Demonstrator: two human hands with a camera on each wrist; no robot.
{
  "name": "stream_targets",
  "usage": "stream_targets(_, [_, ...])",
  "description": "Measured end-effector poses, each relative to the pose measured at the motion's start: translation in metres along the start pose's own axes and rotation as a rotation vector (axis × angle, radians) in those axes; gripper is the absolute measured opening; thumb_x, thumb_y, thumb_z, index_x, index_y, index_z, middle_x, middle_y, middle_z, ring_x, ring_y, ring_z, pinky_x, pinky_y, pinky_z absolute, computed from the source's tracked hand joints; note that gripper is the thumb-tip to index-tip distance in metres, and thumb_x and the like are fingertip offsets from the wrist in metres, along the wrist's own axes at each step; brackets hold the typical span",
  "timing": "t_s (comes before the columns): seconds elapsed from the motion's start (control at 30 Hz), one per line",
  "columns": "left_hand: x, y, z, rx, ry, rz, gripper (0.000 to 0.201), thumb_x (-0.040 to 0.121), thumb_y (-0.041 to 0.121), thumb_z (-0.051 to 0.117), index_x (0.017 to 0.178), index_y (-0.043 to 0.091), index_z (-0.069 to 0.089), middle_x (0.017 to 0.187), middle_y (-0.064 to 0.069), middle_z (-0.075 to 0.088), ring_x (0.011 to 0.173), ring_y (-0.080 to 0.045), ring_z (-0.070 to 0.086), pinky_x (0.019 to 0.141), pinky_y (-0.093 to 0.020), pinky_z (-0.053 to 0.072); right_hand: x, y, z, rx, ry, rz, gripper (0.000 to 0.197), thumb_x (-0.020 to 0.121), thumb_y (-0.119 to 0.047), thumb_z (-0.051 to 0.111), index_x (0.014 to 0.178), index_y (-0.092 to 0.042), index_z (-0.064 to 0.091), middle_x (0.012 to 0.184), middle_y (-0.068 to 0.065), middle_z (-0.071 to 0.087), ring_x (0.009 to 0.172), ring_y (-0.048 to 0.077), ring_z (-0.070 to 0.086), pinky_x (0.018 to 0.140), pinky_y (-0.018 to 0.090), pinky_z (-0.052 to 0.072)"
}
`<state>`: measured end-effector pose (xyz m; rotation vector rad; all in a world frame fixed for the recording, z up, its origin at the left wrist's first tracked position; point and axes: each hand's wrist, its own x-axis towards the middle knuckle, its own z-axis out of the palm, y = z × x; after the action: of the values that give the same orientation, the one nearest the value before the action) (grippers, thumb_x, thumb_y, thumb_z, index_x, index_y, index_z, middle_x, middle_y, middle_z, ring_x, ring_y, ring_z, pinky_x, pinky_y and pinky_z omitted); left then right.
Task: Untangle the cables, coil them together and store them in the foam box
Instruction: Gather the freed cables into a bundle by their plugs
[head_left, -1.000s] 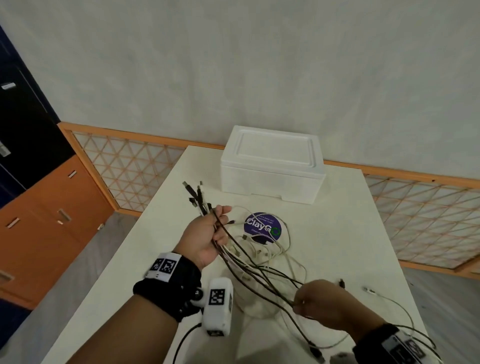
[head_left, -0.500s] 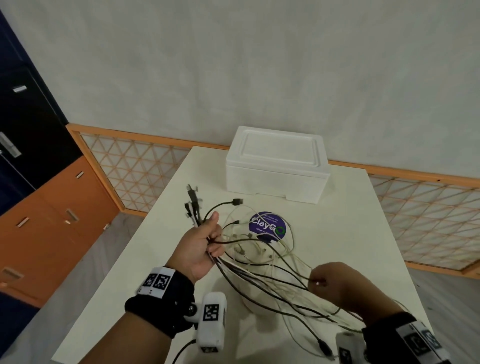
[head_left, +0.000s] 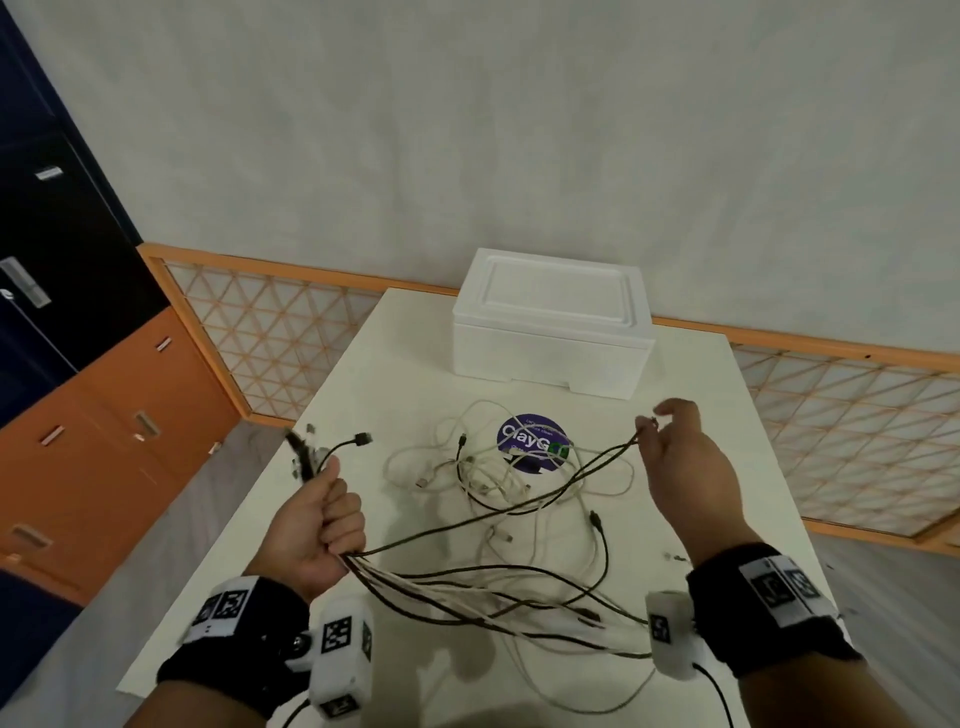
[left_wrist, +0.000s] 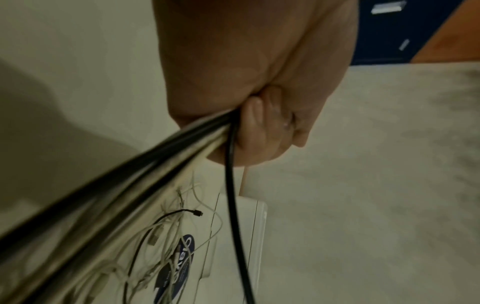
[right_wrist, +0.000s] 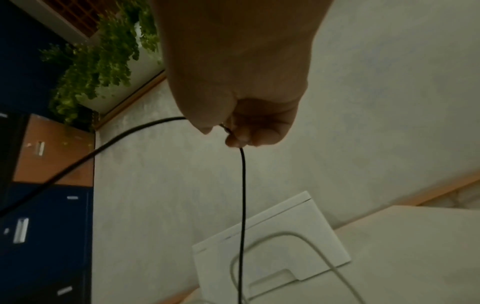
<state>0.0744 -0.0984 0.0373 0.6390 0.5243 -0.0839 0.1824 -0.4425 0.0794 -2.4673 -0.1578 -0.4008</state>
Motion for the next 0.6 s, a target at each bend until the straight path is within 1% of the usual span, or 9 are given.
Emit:
stream_targets(0.07, [-0.003, -0.004, 0.009, 0.097, -0.018, -0.029, 0.046, 0.083, 0.039, 0.056, 0.048, 0.022, 0.032, 0.045, 0.008, 0.021, 0.032, -0.006, 0.011, 0.032, -0.017, 0.011, 0.008, -0.007, 0.003, 0.108, -0.049, -0.033, 0.033, 0.096, -0.041, 0.032, 0.115, -0.018, 0.045, 0.068, -0.005, 0.058, 0.064, 0.025, 0.056, 0.058, 0.035, 0.043])
stream_targets(0.17, [-0.002, -0.014, 0.029, 0.239, -0.048, -0.045, 0.041, 0.082, 0.037, 0.058, 0.052, 0.022, 0.035, 0.048, 0.007, 0.021, 0.031, -0.005, 0.017, 0.034, -0.018, 0.009, 0.019, -0.022, 0.000, 0.490, -0.239, 0.049, 0.048, 0.079, -0.071, 0.037, 0.091, -0.030, 0.059, 0.086, 0.001, 0.064, 0.077, 0.024, 0.061, 0.071, 0.043, 0.052])
stream_targets(0.2, [0.000, -0.018, 0.037, 0.261, -0.056, -0.042, 0.039, 0.083, 0.036, 0.059, 0.055, 0.022, 0.035, 0.048, 0.007, 0.022, 0.031, -0.005, 0.017, 0.034, -0.018, 0.009, 0.021, -0.030, -0.004, 0.615, -0.271, 0.093, 0.054, 0.073, -0.079, 0.042, 0.084, -0.030, 0.061, 0.090, 0.003, 0.065, 0.081, 0.023, 0.063, 0.070, 0.041, 0.052])
stream_targets(0.23, [0.002, -0.021, 0.047, 0.275, -0.066, -0.034, 0.037, 0.085, 0.034, 0.059, 0.058, 0.021, 0.036, 0.048, 0.007, 0.024, 0.032, -0.005, 0.017, 0.034, -0.018, 0.010, 0.022, -0.039, -0.010, 0.705, -0.278, 0.093, 0.055, 0.073, -0.079, 0.045, 0.082, -0.028, 0.062, 0.093, 0.004, 0.066, 0.084, 0.023, 0.064, 0.070, 0.038, 0.053])
stream_targets(0.33, [0.009, -0.032, 0.085, 0.359, -0.078, 0.075, 0.027, 0.092, 0.021, 0.057, 0.067, 0.020, 0.046, 0.058, 0.003, 0.043, 0.033, -0.003, 0.020, 0.034, -0.016, 0.012, 0.023, -0.069, -0.029, 0.953, -0.285, 0.035, 0.050, 0.084, -0.062, 0.047, 0.088, -0.013, 0.060, 0.095, 0.008, 0.068, 0.087, 0.026, 0.066, 0.072, 0.037, 0.054])
stream_targets(0.4, [0.012, -0.038, 0.112, 0.423, -0.111, 0.168, 0.020, 0.089, 0.011, 0.062, 0.072, 0.017, 0.053, 0.076, -0.005, 0.057, 0.033, -0.004, 0.022, 0.035, -0.015, 0.015, 0.019, -0.090, -0.037, 1.050, -0.325, -0.014, 0.048, 0.086, -0.056, 0.048, 0.091, -0.009, 0.057, 0.100, 0.012, 0.067, 0.089, 0.027, 0.066, 0.073, 0.039, 0.054])
stream_targets(0.47, [0.012, -0.044, 0.137, 0.527, -0.202, 0.216, 0.013, 0.083, 0.003, 0.067, 0.085, 0.014, 0.062, 0.085, -0.003, 0.065, 0.034, -0.005, 0.027, 0.037, -0.016, 0.018, 0.012, -0.109, -0.041, 1.082, -0.337, -0.047, 0.044, 0.088, -0.049, 0.043, 0.091, -0.007, 0.056, 0.099, 0.013, 0.065, 0.087, 0.029, 0.066, 0.073, 0.041, 0.055])
stream_targets(0.53, [0.010, -0.053, 0.152, 0.707, -0.257, 0.224, 0.020, 0.080, -0.001, 0.069, 0.097, 0.010, 0.066, 0.082, 0.003, 0.072, 0.035, -0.004, 0.037, 0.038, -0.017, 0.023, 0.008, -0.121, -0.045, 1.140, -0.318, -0.079, 0.041, 0.088, -0.043, 0.041, 0.089, -0.005, 0.056, 0.096, 0.014, 0.063, 0.085, 0.028, 0.064, 0.073, 0.040, 0.057])
stream_targets(0.6, [0.007, -0.059, 0.159, 0.837, -0.273, 0.267, 0.007, 0.082, -0.001, 0.068, 0.088, 0.003, 0.067, 0.072, 0.000, 0.070, 0.036, 0.001, 0.045, 0.039, -0.013, 0.031, 0.006, -0.124, -0.049, 1.162, -0.276, -0.123, 0.038, 0.092, -0.038, 0.043, 0.094, -0.004, 0.058, 0.098, 0.014, 0.062, 0.086, 0.025, 0.064, 0.078, 0.042, 0.057])
